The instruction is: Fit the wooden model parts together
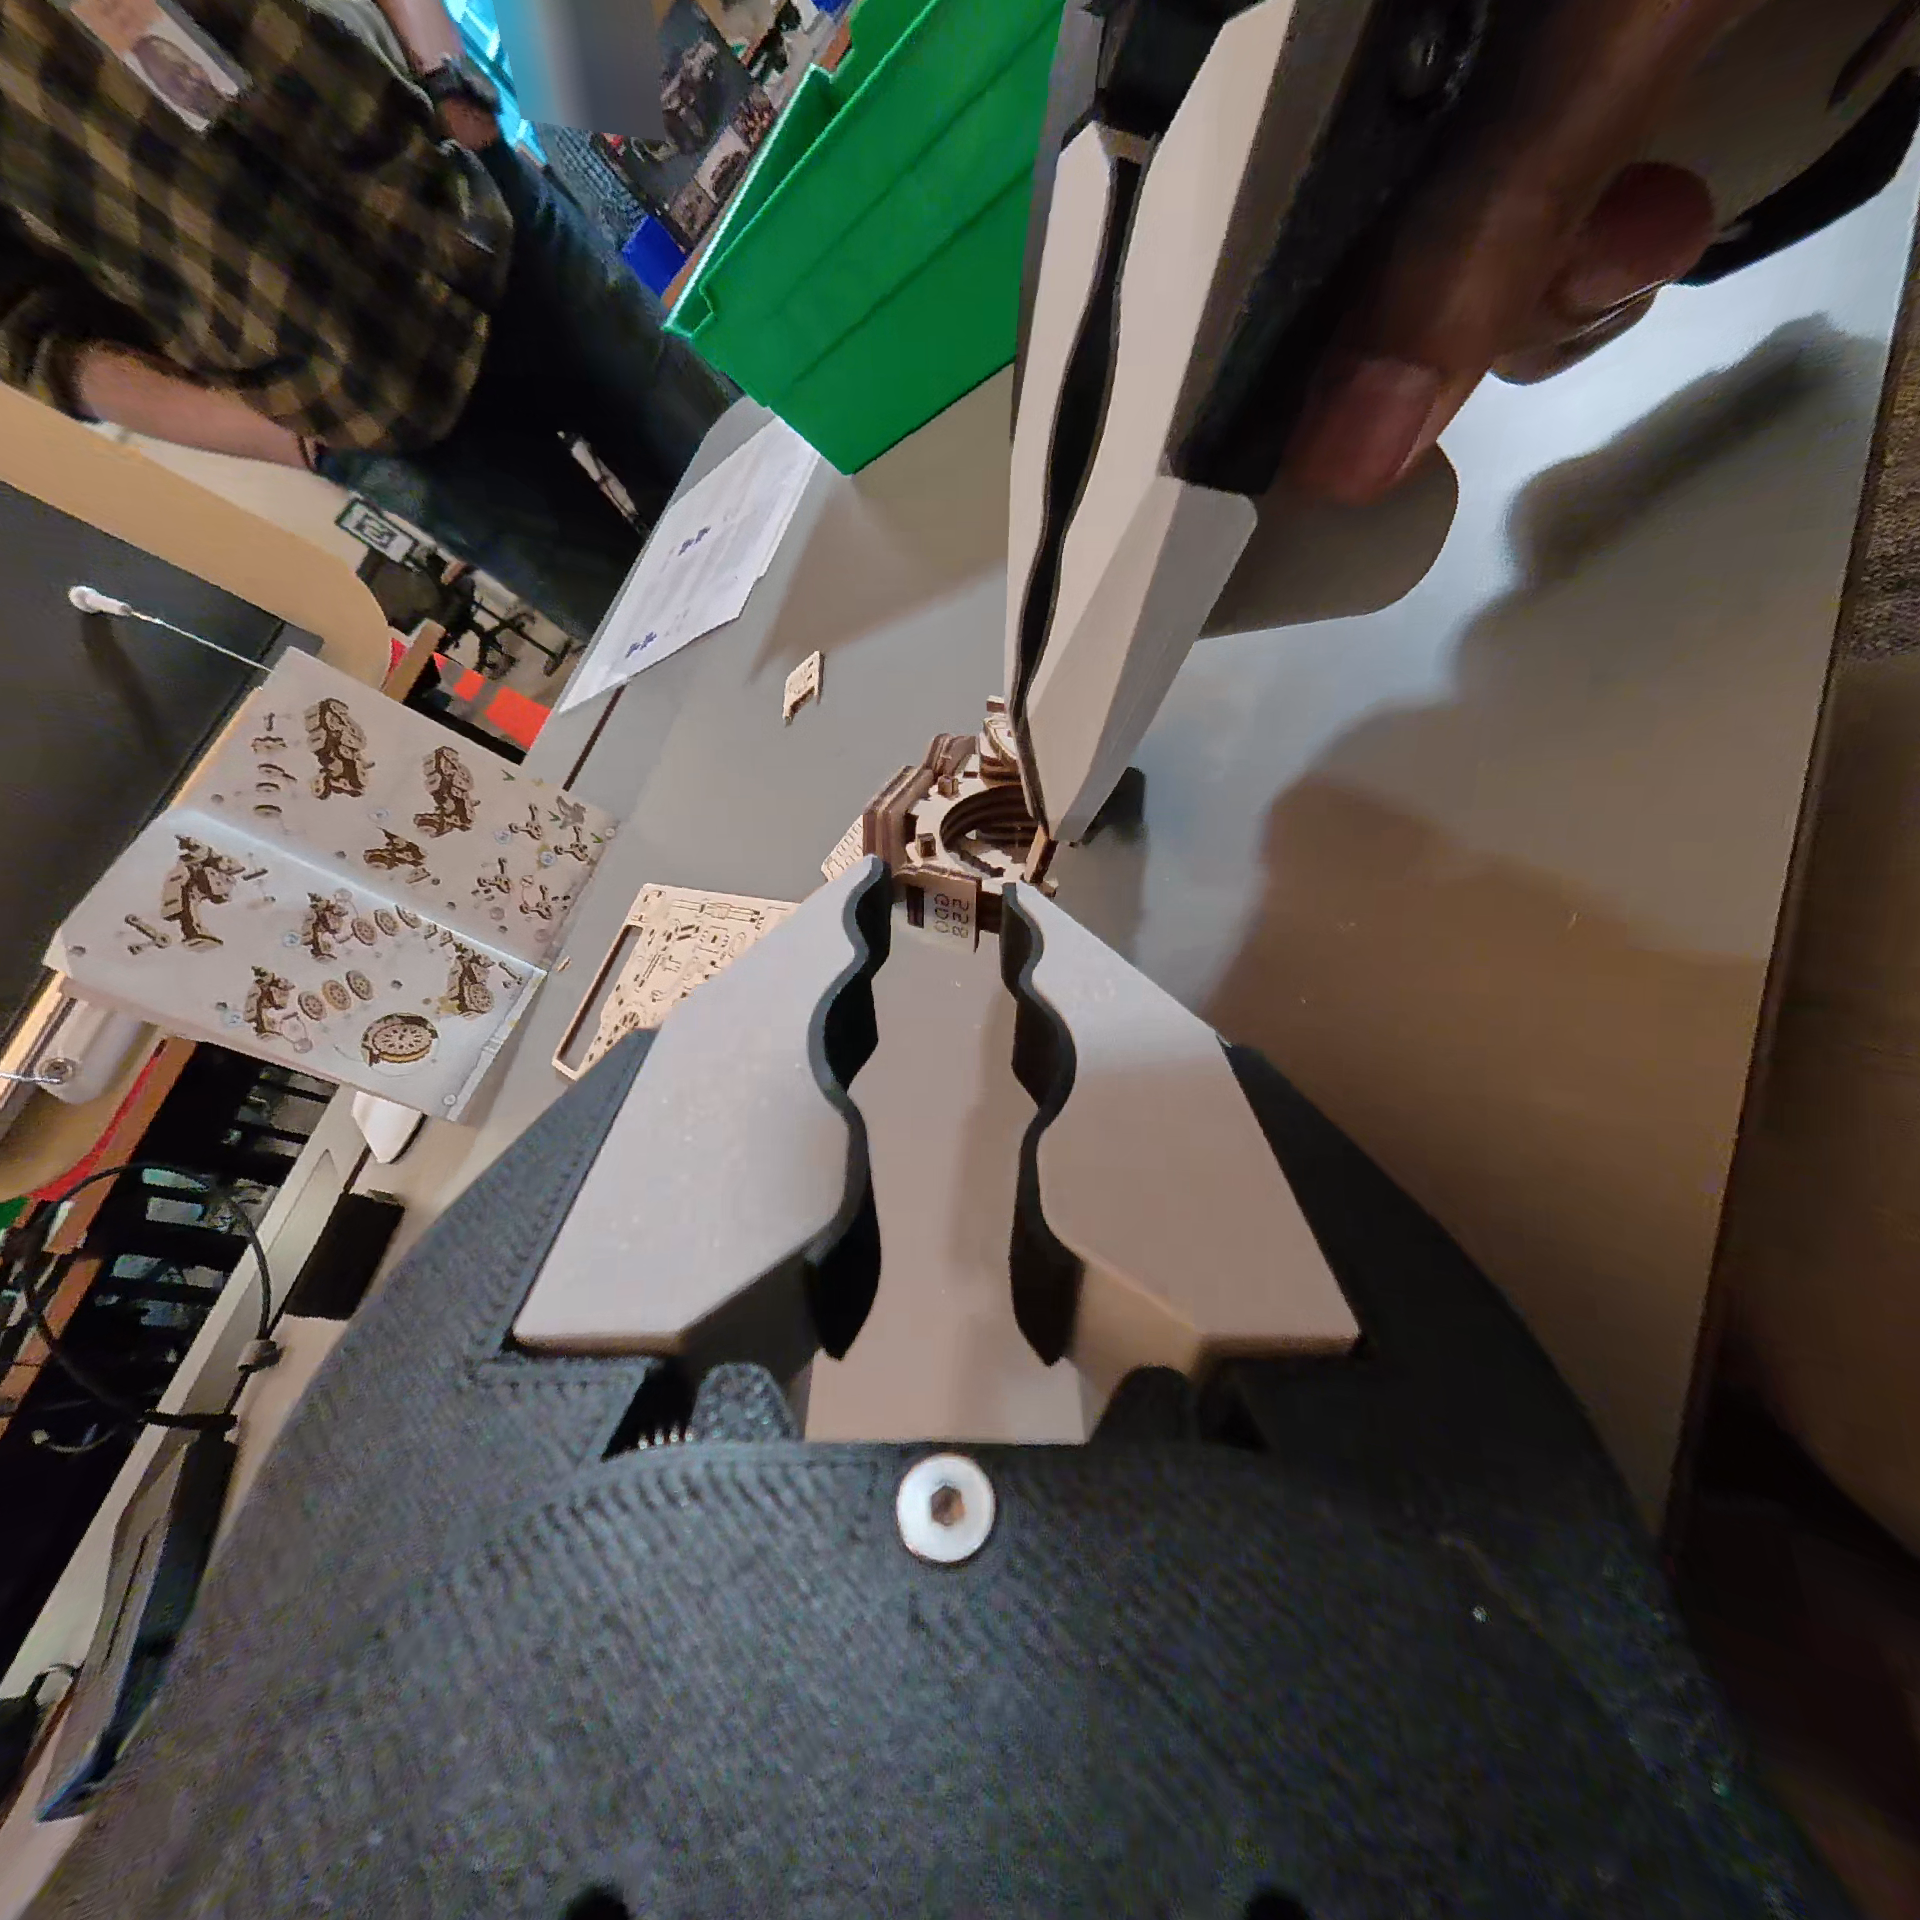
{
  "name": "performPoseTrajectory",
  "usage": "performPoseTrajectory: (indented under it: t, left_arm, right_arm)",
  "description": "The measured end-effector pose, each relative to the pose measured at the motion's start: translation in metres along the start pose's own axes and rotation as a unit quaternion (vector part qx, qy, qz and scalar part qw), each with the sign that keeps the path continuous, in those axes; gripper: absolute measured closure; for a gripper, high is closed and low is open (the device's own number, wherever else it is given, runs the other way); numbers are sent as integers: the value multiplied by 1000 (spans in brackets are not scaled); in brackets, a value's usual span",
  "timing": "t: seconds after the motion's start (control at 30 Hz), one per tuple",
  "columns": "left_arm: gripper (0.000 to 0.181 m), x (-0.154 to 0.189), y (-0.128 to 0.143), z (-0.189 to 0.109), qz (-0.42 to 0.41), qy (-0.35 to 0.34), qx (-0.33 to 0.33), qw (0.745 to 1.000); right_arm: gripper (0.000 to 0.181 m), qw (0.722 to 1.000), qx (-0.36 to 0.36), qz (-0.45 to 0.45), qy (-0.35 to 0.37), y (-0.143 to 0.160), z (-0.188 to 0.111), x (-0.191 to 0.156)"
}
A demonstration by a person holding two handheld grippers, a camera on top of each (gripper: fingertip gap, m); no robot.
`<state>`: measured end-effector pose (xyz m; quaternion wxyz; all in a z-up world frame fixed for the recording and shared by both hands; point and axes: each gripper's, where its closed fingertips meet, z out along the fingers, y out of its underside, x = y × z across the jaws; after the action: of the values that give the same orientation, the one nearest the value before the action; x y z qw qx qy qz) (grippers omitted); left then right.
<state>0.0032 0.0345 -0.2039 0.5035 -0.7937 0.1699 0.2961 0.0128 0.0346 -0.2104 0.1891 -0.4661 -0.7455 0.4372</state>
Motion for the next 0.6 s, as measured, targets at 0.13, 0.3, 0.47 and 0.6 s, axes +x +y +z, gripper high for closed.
performPoseTrajectory:
  t: [0.13, 0.3, 0.47, 0.6]
  left_arm:
    - [162, 0, 0, 0, 9, -3, 0, 1000]
    - [162, 1, 0, 0, 19, -7, 1, 1000]
    - [162, 1, 0, 0, 27, -10, 1, 1000]
    - [162, 2, 0, 0, 28, -10, 2, 1000]
  right_arm:
    - [180, 1000, 0, 8, 2, 1, 1, 0]
    - [180, 1000, 3, 19, 6, 1, 1, 0]
    - [180, 1000, 5, 26, 8, 2, 1, 1]
    - [180, 1000, 7, 30, 8, 2, 1, 1]
